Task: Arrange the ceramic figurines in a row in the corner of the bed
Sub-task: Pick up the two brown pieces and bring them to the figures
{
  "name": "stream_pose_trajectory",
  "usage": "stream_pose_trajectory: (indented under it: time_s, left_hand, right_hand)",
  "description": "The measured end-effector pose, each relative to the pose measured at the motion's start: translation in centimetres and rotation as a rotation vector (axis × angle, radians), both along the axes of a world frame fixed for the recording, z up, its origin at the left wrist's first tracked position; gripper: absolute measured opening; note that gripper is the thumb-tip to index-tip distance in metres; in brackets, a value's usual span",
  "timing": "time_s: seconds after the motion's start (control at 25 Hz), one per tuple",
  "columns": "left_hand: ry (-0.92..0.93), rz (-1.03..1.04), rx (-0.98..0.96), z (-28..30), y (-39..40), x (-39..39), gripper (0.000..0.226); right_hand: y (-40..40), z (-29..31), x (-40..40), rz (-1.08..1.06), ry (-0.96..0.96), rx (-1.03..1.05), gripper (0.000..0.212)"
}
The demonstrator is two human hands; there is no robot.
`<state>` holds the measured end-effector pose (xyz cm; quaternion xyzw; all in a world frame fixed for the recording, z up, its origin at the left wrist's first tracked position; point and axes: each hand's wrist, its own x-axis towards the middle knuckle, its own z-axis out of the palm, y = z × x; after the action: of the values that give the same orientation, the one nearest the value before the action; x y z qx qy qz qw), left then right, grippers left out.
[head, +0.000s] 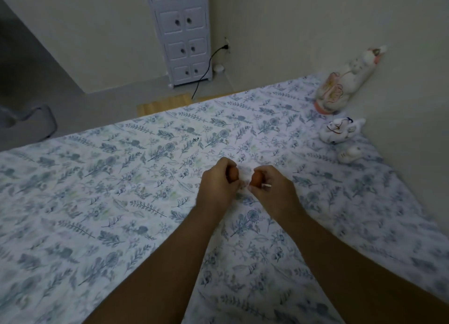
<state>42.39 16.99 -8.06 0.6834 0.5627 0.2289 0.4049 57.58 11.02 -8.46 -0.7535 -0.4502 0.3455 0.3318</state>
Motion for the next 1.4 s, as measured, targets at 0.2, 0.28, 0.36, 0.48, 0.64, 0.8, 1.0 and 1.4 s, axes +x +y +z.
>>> stream_pose_trajectory:
  time_s: [0.2, 0.28, 0.36, 0.48, 0.64, 0.8, 1.0, 1.4]
  left_hand:
    - [-0.087, -0.256, 0.060, 1.2, -2.7, 7.4, 0.039]
    - [-0.106, -0.328, 0.057, 1.5, -4.0, 11.6, 0.043]
    - [-0.128, -0.387, 0.067, 1.2, -4.9, 16.3, 0.038]
    - [-0.156, -0.459, 0.079, -0.3, -5.7, 23.6, 0.028]
    - [-0.178, -0.534, 0.090, -2.8, -5.9, 30.8, 0.026]
    - [-0.158, -0.515, 0.066, -4.4, -5.7, 32.9, 0.034]
    - [-0.148, -0.497, 0.014, -4.7, -5.5, 33.2, 0.031]
    - [-0.040, -0.583, 0.066, -4.4, -5.4, 32.2, 0.049]
  right_hand:
    - [-6.0, 1.6, 6.0, -0.256, -0.039, 0.093, 0.029]
    - [-7.8, 1.7, 9.7, -0.342, -0.084, 0.130, 0.032]
    - [-9.2, 1.3, 13.9, -0.417, -0.103, 0.138, 0.032]
    - [-10.6, -0.3, 20.2, -0.536, -0.092, 0.126, 0.025]
    - [-12.3, -3.1, 25.4, -0.597, -0.073, 0.115, 0.016]
    - [-13.0, -4.6, 26.7, -0.557, -0.051, 0.115, 0.008]
    - [-13.2, -4.8, 27.1, -0.499, -0.152, 0.092, 0.008]
    - [-14.4, -4.7, 26.6, -0.479, -0.139, 0.122, 0.015]
